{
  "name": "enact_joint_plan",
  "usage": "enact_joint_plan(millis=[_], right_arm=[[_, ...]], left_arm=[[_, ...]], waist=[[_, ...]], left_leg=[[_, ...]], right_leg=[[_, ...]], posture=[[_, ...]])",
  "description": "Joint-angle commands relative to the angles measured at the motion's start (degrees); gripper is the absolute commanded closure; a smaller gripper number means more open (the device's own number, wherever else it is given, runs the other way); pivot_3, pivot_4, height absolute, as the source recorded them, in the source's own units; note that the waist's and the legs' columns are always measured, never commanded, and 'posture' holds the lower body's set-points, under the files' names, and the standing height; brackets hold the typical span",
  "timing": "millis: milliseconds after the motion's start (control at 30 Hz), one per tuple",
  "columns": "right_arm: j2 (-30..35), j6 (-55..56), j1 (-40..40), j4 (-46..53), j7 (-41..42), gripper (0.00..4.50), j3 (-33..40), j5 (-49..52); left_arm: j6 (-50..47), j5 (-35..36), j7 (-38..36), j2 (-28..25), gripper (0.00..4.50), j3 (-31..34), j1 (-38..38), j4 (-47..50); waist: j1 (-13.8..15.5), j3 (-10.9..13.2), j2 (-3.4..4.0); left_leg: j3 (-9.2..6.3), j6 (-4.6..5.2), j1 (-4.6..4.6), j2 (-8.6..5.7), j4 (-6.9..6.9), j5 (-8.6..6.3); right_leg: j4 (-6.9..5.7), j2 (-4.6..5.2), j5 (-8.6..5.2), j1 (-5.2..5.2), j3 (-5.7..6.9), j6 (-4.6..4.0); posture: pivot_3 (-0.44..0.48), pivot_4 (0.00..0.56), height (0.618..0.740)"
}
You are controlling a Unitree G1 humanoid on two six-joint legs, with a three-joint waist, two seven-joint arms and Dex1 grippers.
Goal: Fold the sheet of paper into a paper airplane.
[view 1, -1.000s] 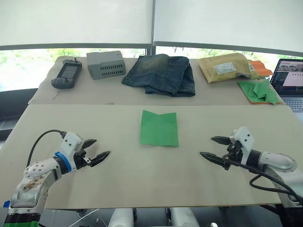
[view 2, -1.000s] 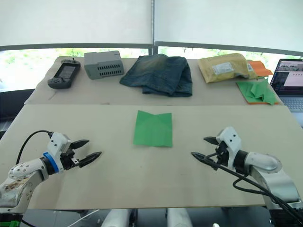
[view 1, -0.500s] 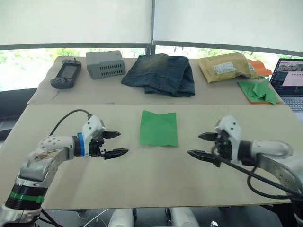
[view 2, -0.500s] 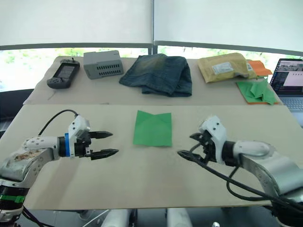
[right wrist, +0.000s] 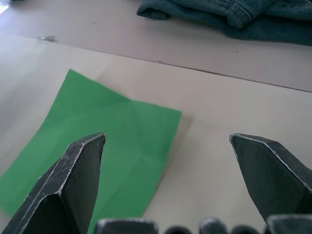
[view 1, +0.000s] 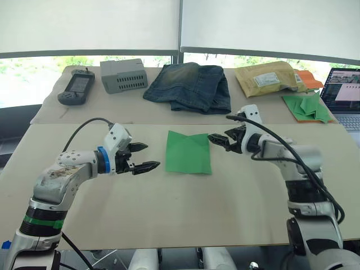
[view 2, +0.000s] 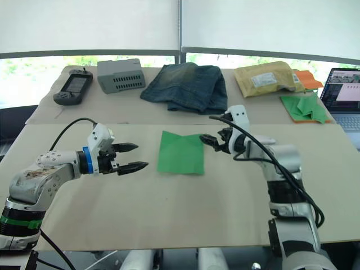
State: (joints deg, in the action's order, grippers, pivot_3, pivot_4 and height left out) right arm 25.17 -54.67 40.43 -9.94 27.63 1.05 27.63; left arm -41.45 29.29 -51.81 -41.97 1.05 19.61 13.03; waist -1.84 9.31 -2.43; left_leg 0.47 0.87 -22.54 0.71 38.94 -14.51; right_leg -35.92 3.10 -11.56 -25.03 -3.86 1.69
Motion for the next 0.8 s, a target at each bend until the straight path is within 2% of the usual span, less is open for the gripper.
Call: enact_joint_plan(millis=[33,100,300,467,567,733,800], right_arm=[[-0.96,6.78,2.62,-6.65,3.57,0.00,-0.79,-2.61],[-2.00,11.91,4.46,-12.58,6.28,0.00,-2.66,-5.11],[-5.61,15.12,7.55,-22.13,12.47,0.00,-2.30,-5.61],[-8.34,15.18,8.68,-26.03,17.95,1.47,-3.01,-6.06],[-8.59,15.40,8.55,-26.78,19.36,2.57,-2.64,-6.48],[-6.91,11.85,6.06,-21.78,22.69,4.30,-3.10,-5.52],[-5.74,8.36,3.77,-16.54,24.01,4.45,-3.77,-4.47]], left_arm=[[-0.08,0.39,1.00,-0.10,0.01,1.11,-0.91,2.82],[-0.06,0.13,2.00,-0.37,0.01,1.74,-2.24,3.51],[-0.51,0.73,3.26,-1.10,0.01,2.97,-3.68,4.60],[0.32,0.62,2.98,-1.63,0.00,3.36,-4.00,4.26],[0.42,0.92,2.71,-1.70,0.00,3.73,-4.19,4.24],[0.78,0.89,2.17,-1.52,0.00,3.81,-4.37,4.07],[0.89,0.97,1.76,-1.41,0.00,3.52,-4.24,3.88]], waist=[[-0.20,0.00,0.00],[-0.38,0.00,0.01],[-0.88,0.01,0.02],[-0.95,0.01,0.03],[-0.90,0.02,0.04],[-0.78,0.03,0.04],[-0.57,0.03,0.05]], left_leg=[[0.00,0.00,-0.05,-0.01,0.00,0.00],[-0.01,0.00,-0.21,-0.05,0.01,0.00],[-0.16,0.00,-0.21,-0.05,0.01,0.00],[-0.26,-0.01,-0.06,0.01,0.01,0.01],[-0.26,-0.03,-0.05,0.01,0.02,0.02],[-0.29,-0.03,-0.06,-0.01,0.01,0.01],[-0.32,-0.03,-0.08,-0.02,0.00,0.01]], right_leg=[[0.01,0.02,0.00,-0.04,0.00,0.00],[0.01,0.09,0.02,-0.18,0.00,0.04],[-0.03,0.09,0.07,-0.21,0.01,0.09],[-0.15,0.02,0.12,-0.16,0.00,0.01],[-0.16,0.02,0.12,-0.15,0.00,0.01],[-0.14,0.05,0.12,-0.16,0.00,0.01],[-0.14,0.06,0.12,-0.16,0.02,0.01]], posture=[[0.000,0.150,0.728],[0.000,0.150,0.728],[0.000,0.150,0.728],[0.000,0.150,0.728],[0.000,0.150,0.728],[0.000,0.150,0.728],[0.000,0.150,0.728]])
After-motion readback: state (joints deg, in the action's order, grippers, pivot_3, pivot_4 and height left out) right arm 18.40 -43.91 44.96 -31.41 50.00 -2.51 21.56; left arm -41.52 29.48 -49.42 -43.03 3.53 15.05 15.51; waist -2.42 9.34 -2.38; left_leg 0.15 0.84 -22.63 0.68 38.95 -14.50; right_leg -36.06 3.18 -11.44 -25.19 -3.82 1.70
